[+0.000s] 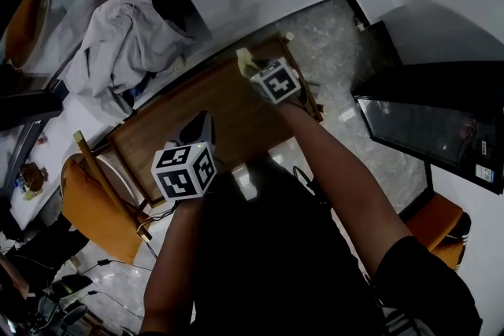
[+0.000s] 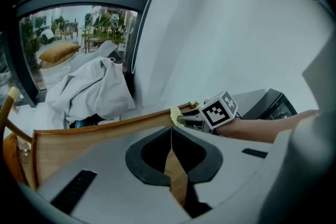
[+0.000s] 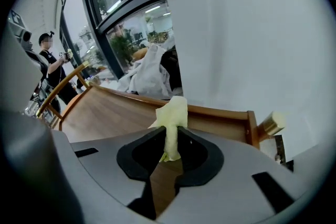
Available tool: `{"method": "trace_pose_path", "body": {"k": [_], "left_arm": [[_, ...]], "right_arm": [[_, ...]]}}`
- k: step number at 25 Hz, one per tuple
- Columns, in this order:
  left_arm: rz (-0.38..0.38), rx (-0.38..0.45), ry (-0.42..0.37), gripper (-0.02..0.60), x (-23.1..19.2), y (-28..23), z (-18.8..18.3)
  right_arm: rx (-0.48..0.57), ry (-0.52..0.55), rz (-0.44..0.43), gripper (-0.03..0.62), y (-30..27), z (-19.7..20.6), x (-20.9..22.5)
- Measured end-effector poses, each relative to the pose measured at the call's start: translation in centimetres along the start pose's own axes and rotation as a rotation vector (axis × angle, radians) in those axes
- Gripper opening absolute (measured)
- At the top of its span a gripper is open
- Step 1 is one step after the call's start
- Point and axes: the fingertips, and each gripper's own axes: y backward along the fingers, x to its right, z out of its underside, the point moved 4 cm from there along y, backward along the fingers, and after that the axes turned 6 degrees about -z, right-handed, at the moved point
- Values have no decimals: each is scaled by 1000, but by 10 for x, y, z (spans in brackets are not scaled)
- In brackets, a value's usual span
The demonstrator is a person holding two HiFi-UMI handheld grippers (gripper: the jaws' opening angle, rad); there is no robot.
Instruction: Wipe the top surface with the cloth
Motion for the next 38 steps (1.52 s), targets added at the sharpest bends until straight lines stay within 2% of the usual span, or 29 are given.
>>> {"method": "trace_pose_path", "body": {"k": [5, 10, 15, 21, 23, 31, 35, 38], "left_arm": [[18, 8, -12, 12, 15, -4, -8], [22, 25, -22, 14, 24, -1, -14], [12, 19, -19, 14, 18, 10, -9], [-7, 26, -12, 14, 0, 24, -4], [5, 22, -15, 14, -4, 29, -1], [-1, 59, 24, 14, -40, 65, 6], [-31, 56, 85, 14, -77, 83, 18], [-55, 66, 117, 14, -100, 100, 26]], "right_arm": [[-9, -33, 93, 67, 18, 1, 32], [-26, -58, 146, 67, 29, 2, 47], [-17, -72, 223, 67, 36, 2, 55], [-18, -118, 270, 67, 38, 3, 68], [-22, -150, 258, 67, 40, 5, 70], [-100, -116, 244, 67, 43, 1, 61], [-48, -122, 160, 67, 46, -21, 13], [10, -107, 33, 67, 33, -38, -53]]}}
